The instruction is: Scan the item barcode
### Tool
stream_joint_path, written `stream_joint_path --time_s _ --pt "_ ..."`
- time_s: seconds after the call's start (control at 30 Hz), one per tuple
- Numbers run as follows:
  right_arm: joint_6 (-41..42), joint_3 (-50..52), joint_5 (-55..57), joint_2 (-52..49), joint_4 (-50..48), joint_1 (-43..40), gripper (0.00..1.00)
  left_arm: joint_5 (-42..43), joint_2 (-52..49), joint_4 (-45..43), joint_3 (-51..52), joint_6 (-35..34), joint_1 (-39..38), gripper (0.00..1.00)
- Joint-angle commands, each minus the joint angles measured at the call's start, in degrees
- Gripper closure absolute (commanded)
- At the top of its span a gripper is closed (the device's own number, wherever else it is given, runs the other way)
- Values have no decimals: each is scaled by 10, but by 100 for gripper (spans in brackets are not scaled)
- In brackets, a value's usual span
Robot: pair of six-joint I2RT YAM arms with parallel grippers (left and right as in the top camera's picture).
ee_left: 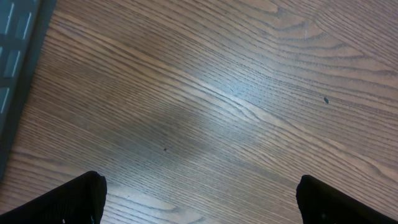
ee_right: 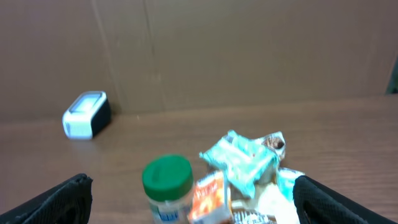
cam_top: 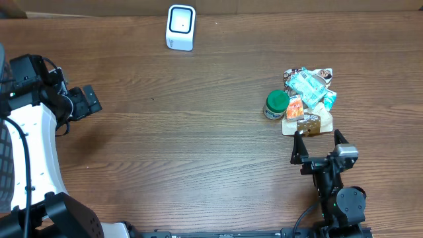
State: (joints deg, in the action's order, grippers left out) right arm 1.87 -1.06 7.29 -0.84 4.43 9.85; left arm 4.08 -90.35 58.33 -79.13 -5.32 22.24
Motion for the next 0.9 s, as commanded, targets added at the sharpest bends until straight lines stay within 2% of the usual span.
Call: stream_joint_path --time_s 0.0,0.87 --pt "-43 6 -14 7 -1 3 0 -2 0 0 -8 15 2 0" --pt "-37 6 -23 7 -1 3 0 -2 0 0 -8 15 2 0"
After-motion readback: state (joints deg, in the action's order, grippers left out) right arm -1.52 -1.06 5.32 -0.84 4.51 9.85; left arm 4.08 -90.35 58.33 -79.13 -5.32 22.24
